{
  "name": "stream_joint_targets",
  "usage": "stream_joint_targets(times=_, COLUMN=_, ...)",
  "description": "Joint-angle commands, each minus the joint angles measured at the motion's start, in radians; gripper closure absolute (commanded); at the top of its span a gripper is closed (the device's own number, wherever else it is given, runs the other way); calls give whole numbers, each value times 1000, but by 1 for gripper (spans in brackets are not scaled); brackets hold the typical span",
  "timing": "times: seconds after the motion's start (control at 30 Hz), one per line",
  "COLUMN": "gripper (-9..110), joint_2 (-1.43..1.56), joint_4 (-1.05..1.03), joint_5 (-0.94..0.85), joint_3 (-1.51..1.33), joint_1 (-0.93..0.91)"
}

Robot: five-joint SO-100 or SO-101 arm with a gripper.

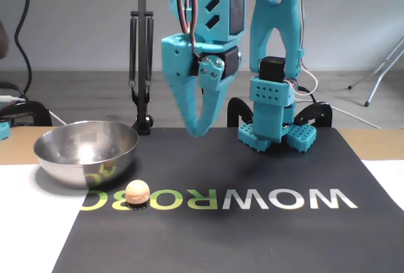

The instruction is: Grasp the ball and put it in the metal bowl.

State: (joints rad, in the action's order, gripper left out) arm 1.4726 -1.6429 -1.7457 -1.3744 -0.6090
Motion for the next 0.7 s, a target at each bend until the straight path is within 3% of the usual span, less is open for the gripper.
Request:
stream_joint_targets(times=0.0, gripper=101, joint_2=5, joint_4=2, joint_5=-20, joint_3=26, joint_1=-32)
stream_joint_targets(times=0.67, gripper=101, joint_2=-126, joint_4=52, joint_5=-87, joint_3=94, joint_1=-198)
